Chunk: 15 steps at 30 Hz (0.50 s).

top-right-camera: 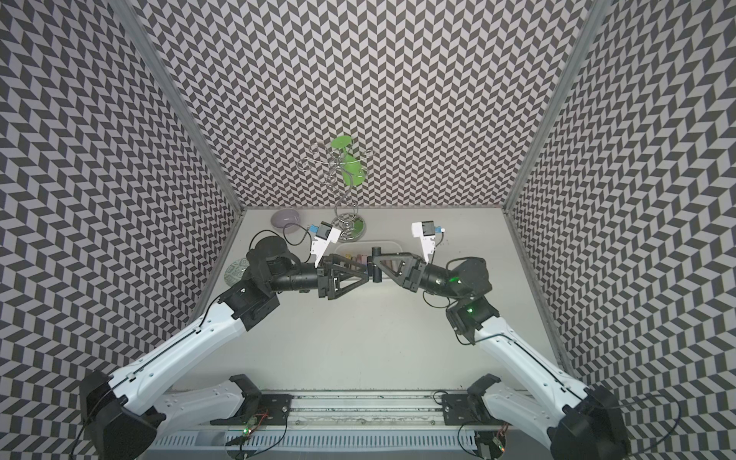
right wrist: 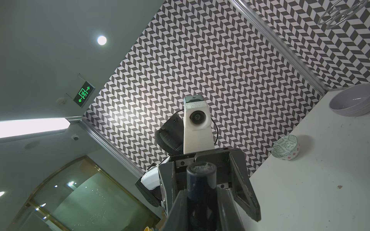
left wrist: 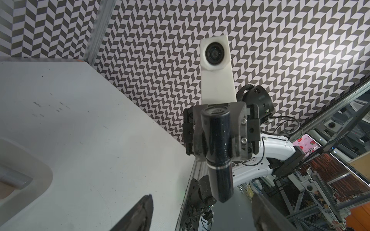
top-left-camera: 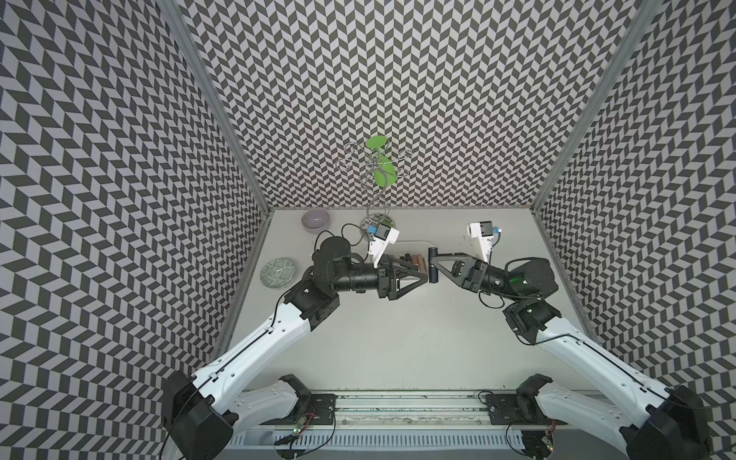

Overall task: Put the lipstick into the storage box
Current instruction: Pick up the lipstick at the center of the board.

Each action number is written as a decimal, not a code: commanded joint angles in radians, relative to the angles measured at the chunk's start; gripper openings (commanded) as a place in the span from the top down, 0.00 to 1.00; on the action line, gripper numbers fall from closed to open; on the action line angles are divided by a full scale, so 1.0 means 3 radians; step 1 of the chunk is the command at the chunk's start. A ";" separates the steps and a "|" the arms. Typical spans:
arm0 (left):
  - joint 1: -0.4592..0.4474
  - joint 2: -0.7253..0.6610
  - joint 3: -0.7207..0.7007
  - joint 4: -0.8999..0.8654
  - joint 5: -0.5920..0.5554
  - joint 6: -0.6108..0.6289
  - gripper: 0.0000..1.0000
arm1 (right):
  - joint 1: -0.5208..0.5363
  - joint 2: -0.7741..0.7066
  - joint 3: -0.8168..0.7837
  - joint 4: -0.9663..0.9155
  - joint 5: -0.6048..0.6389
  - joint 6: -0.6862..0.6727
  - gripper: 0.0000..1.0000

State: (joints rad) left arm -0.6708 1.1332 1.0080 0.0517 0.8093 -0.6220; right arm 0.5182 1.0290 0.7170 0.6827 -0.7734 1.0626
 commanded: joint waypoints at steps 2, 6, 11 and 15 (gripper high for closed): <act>-0.0063 0.0036 0.0150 0.0109 0.0081 0.0024 0.23 | -0.0009 0.0016 -0.0007 0.0280 0.0021 0.0062 0.78; -0.0098 0.0107 0.0197 0.0115 0.0094 0.0018 0.26 | -0.0009 0.0042 0.0013 0.0296 -0.0009 0.0059 0.78; -0.0144 0.0192 0.0274 0.0117 0.0089 0.0028 0.27 | -0.0006 0.0042 0.0021 0.0295 -0.0034 0.0043 0.78; -0.0164 0.0266 0.0326 0.0114 0.0073 0.0043 0.30 | -0.0007 0.0028 0.0013 0.0309 -0.0048 0.0058 0.78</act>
State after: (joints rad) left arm -0.7120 1.2064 1.0676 0.0605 0.8246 -0.6220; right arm 0.5186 1.0412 0.7170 0.7116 -0.7780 1.0752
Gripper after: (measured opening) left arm 0.709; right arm 0.226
